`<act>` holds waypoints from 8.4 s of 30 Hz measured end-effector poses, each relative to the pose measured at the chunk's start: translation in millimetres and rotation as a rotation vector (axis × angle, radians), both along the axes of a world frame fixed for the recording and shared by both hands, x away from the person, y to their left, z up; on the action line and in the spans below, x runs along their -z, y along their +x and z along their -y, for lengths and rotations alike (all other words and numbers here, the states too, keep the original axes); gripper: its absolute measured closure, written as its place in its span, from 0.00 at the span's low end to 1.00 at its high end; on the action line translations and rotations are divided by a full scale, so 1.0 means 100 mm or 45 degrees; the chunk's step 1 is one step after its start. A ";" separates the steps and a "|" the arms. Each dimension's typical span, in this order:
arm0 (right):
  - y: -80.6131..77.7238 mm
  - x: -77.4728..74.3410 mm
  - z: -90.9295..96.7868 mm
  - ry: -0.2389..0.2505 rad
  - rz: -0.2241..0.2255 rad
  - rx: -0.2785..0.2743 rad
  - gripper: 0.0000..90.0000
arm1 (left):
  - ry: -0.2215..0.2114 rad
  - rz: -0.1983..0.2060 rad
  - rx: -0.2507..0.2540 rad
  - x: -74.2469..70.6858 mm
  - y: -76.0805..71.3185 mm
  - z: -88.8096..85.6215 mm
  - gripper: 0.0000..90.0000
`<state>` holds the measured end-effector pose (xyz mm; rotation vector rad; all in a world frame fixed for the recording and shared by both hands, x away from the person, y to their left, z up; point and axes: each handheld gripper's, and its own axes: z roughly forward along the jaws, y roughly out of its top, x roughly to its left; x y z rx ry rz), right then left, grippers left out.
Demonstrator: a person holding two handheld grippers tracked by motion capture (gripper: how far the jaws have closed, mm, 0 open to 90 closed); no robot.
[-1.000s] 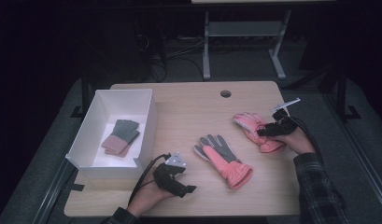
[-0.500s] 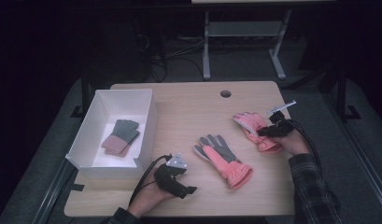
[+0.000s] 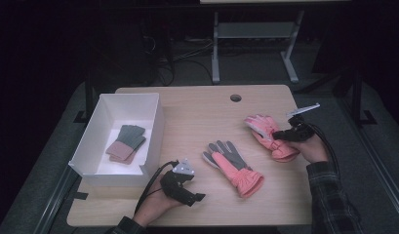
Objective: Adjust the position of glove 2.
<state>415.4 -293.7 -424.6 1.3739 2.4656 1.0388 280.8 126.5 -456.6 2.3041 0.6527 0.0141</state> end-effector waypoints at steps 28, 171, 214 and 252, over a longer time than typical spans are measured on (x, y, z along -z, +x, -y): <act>-0.71 -0.61 -0.35 0.192 0.079 -0.061 0.97 | -0.021 0.035 -0.046 -0.03 0.02 -0.04 0.15; -1.62 0.29 -1.52 0.074 -0.036 -0.699 1.00 | 0.032 -0.050 0.103 -0.07 0.42 0.31 1.00; -1.28 0.19 -1.30 0.037 0.102 -0.415 1.00 | 0.016 -0.070 -0.006 -0.19 0.44 0.12 0.99; -1.29 0.23 -1.35 -0.014 0.107 -0.410 1.00 | -0.025 -0.130 -0.004 -0.30 0.64 0.78 0.15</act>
